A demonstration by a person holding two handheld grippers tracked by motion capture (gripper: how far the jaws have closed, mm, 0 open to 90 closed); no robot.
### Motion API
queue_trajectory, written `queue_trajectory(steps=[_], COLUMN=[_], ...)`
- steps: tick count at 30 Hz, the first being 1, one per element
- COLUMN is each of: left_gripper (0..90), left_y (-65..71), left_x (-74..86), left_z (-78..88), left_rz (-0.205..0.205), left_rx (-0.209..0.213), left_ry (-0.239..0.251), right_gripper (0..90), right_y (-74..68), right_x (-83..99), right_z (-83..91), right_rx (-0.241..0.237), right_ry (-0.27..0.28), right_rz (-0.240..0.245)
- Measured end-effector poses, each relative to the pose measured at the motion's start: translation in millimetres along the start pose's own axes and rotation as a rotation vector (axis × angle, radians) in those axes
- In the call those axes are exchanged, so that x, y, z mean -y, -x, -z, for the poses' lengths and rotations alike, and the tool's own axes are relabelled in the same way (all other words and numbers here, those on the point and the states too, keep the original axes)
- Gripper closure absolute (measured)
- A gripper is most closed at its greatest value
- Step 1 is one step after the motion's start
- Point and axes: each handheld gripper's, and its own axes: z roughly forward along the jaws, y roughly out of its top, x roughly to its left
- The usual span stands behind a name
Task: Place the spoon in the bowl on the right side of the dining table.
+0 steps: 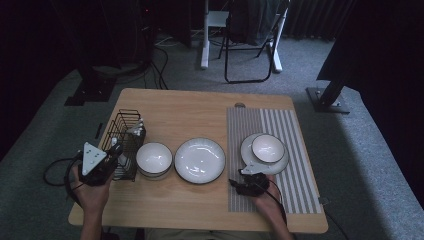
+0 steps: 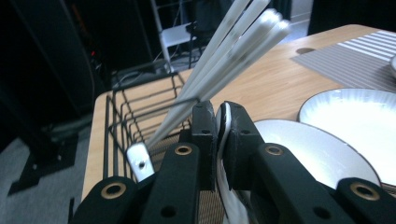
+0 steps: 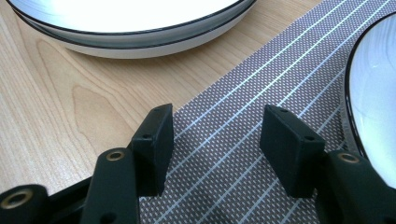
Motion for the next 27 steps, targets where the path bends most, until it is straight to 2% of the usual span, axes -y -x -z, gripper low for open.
queue_trajectory(steps=[3,15,23,27], left_gripper=[84.3,85.0,85.1,85.1], left_y=[-1.7,-15.2,-17.8,-15.1], left_x=[-4.6,-28.9,-47.1,-54.3], left_z=[-0.4,3.0,7.9,9.6], left_rz=[-0.020,-0.026,-0.043,-0.049], left_rx=[0.011,0.016,0.022,0.040], left_ry=[0.022,0.064,0.098,0.114], right_gripper=[44.3,44.2,44.3,44.3], right_y=[0.0,-0.1,0.0,0.0], right_x=[0.0,0.0,0.0,0.0], right_z=[0.0,0.0,0.0,0.0], right_rx=[0.000,0.000,0.000,0.000], right_ry=[0.000,0.000,0.000,0.000], right_rz=[0.000,-0.001,0.000,0.000])
